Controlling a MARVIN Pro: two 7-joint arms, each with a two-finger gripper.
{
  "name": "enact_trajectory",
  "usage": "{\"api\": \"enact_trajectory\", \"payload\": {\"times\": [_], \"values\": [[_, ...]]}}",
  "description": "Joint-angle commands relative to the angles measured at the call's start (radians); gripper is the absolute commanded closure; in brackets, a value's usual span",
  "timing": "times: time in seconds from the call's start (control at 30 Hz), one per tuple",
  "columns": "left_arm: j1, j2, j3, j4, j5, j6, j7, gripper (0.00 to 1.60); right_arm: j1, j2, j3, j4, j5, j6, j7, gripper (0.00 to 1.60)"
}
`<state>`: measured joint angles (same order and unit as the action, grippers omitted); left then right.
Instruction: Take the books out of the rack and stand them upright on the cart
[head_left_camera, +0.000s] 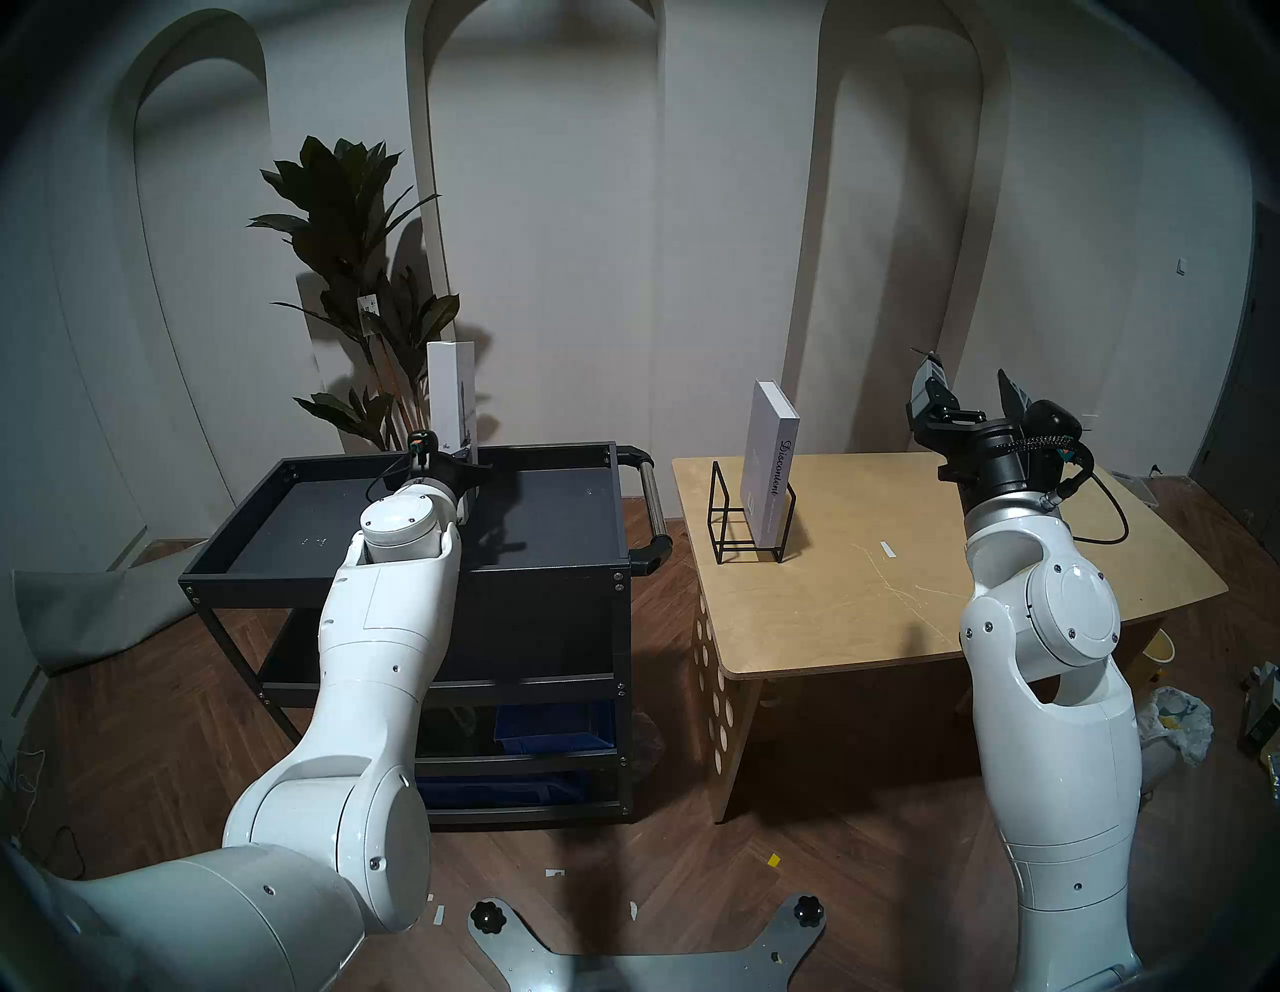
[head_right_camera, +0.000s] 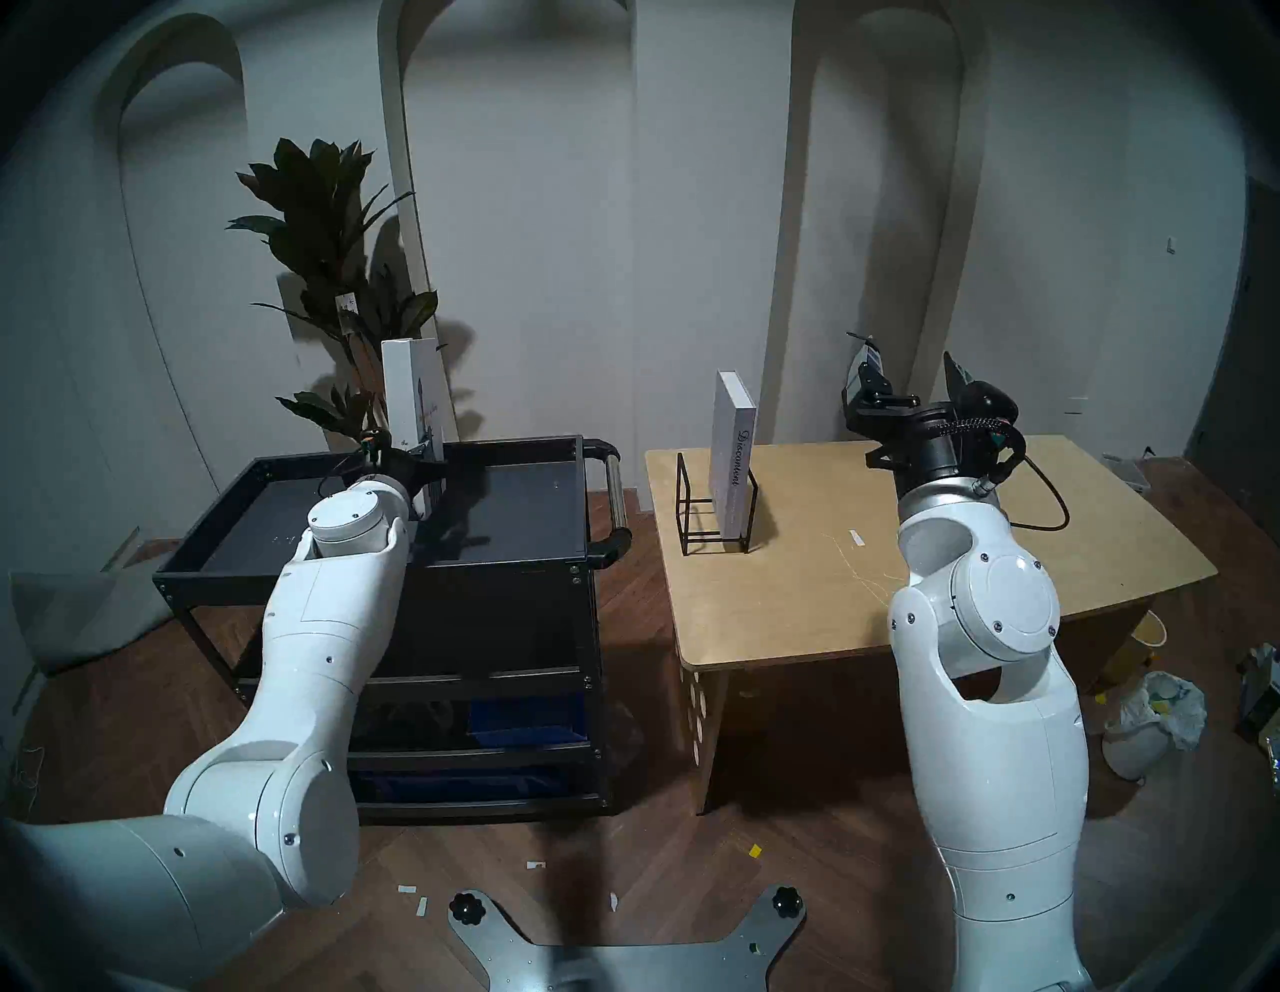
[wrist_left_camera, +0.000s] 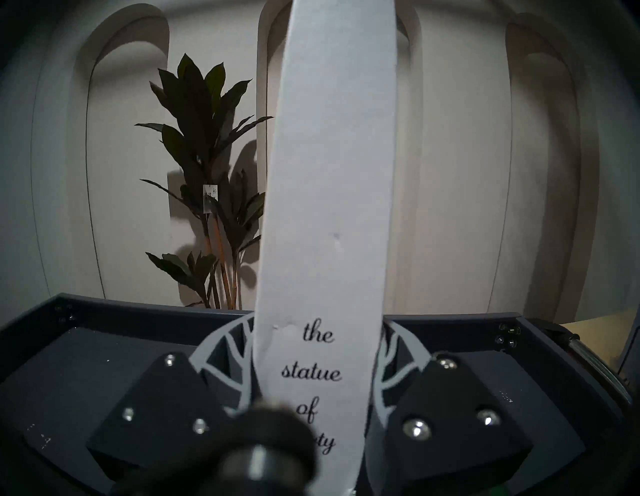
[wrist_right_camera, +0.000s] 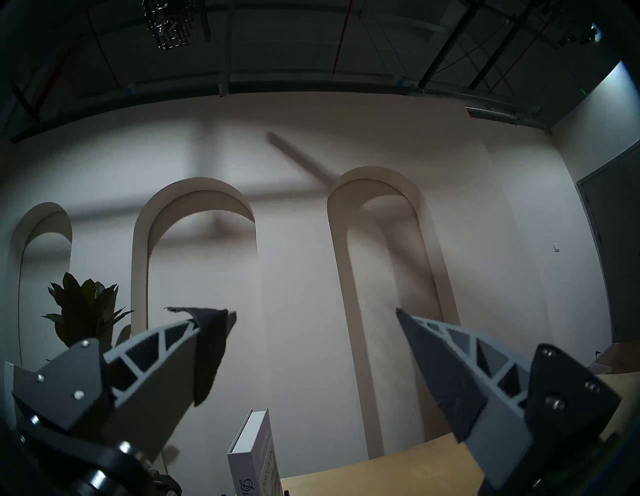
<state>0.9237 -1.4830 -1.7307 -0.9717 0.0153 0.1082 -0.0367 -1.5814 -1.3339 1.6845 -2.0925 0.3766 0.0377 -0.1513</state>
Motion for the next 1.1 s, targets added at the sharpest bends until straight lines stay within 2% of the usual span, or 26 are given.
{"api": "enact_trajectory", "payload": {"times": [0.0,0.13,0.17,0.43,0.5,0.63,0.77,0.83,0.93,1.07], "values": [[-0.074,0.010,0.006,0.012,0.004,0.017,0.000,1.60,0.003,-0.006,0.010,-0.014,0.007,-0.019,0.000,0.00],[-0.043,0.014,0.000,-0.030,-0.005,0.064,-0.001,1.60,0.004,-0.007,0.016,-0.005,0.013,-0.028,0.006,0.00],[-0.030,0.014,-0.002,-0.052,-0.005,0.096,0.004,1.60,0.004,-0.007,0.017,-0.002,0.015,-0.031,0.008,0.00],[0.079,0.023,0.006,-0.183,0.004,0.183,-0.002,1.60,0.012,-0.004,0.026,0.028,0.040,-0.050,0.038,0.00],[0.083,0.023,0.007,-0.183,0.006,0.182,0.000,1.60,0.012,-0.004,0.026,0.030,0.040,-0.051,0.039,0.00],[0.121,0.024,0.013,-0.213,0.017,0.225,0.003,1.60,0.020,-0.003,0.027,0.049,0.051,-0.062,0.055,0.00],[0.124,0.027,0.018,-0.208,0.021,0.241,0.001,1.60,0.023,-0.002,0.027,0.057,0.055,-0.066,0.062,0.00],[0.121,0.029,0.017,-0.216,0.015,0.289,-0.010,1.60,0.026,-0.002,0.027,0.063,0.058,-0.068,0.066,0.00],[0.114,0.030,0.016,-0.222,0.013,0.323,-0.014,1.60,0.028,-0.002,0.025,0.066,0.059,-0.071,0.068,0.00],[0.109,0.036,0.022,-0.225,0.020,0.342,-0.018,1.60,0.028,-0.003,0.025,0.068,0.060,-0.073,0.070,0.00]]}}
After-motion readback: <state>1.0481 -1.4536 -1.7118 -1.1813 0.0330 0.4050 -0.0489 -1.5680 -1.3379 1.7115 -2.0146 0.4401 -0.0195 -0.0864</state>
